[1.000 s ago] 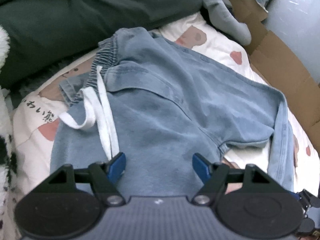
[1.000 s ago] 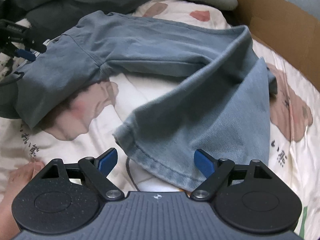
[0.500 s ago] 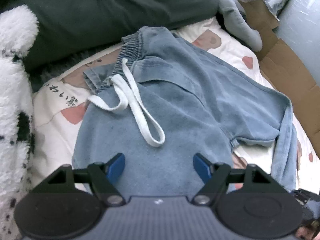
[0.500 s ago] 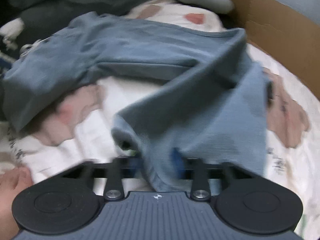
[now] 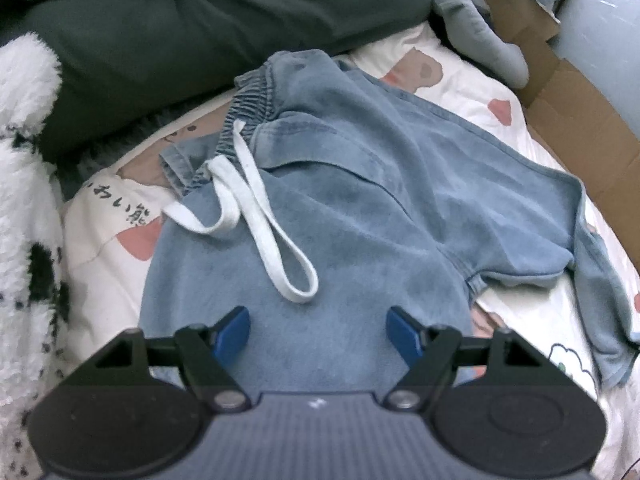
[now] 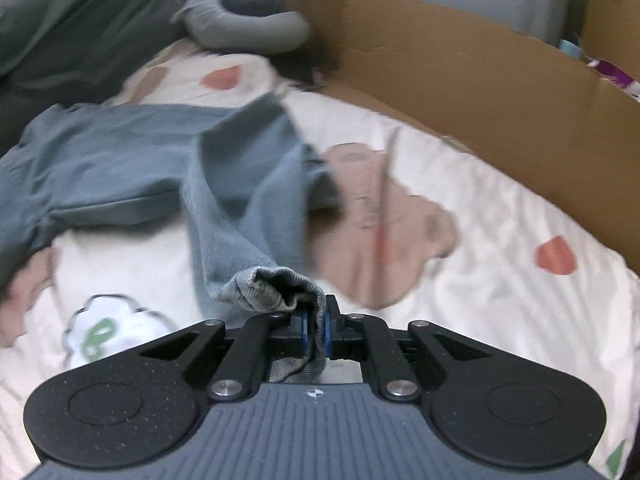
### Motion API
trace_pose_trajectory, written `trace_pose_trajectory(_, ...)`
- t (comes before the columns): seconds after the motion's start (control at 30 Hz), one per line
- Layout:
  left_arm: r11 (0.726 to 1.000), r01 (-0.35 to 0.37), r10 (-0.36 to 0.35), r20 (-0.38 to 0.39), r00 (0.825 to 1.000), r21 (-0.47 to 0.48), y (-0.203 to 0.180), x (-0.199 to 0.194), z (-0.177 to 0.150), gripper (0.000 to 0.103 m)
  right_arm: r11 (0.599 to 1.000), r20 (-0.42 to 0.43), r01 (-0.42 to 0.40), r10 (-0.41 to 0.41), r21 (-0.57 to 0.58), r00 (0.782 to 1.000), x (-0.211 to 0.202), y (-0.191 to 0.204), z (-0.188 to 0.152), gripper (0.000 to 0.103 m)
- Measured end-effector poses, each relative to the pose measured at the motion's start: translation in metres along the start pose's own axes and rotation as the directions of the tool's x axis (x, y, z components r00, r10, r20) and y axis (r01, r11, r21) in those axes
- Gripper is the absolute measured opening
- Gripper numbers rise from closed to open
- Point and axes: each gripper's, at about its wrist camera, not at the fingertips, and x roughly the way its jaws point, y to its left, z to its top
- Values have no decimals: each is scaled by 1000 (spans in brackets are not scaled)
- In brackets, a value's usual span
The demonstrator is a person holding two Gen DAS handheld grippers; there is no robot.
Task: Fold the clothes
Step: 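Grasp a pant leg cuff with the right gripper and lift it, then lower the cuff onto the sheet and open the right gripper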
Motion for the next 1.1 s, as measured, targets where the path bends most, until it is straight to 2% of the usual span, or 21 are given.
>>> trace_pose_trajectory(0.27,999,-37,37,-5,999,13,-3,2,3,78,993,13,112,-113,37,994,14,-71,22,5)
trace_pose_trajectory(0.57,998,-55,55,5,998,18,-5,4,7,78,966,28,239,-242,99,970,29,-147,59,4)
trace_pose_trajectory(0.7,998,-63,63,15,998,12,-4,3,9,78,948,28,295,-300,122,954,34,-168,71,4)
trace_pose_trajectory(0.83,997,-68,69,36,997,-24,-1,-1,11,78,948,27,306,-309,91,951,35,-169,79,7)
trace_pose_trajectory(0.87,997,-68,69,40,997,-32,0,-2,12,78,948,29,303,-307,96,951,34,-168,82,11)
trace_pose_trajectory(0.9,997,-69,70,43,997,-36,1,-3,12,78,946,31,308,-312,103,949,32,-167,83,23)
trace_pose_trajectory(0.93,997,-69,71,46,996,-40,1,-4,13,77,943,35,314,-320,109,947,30,-166,82,28)
trace_pose_trajectory(0.97,997,-70,72,51,996,-42,1,-5,13,77,940,41,320,-326,117,944,28,-165,81,41)
trace_pose_trajectory(1.0,997,-69,72,57,996,-41,1,-7,13,77,936,47,330,-337,122,940,26,-164,80,50)
trace_pose_trajectory(1.1,997,-60,62,59,996,-41,4,-18,9,77,923,74,364,-375,128,924,17,-160,74,50)
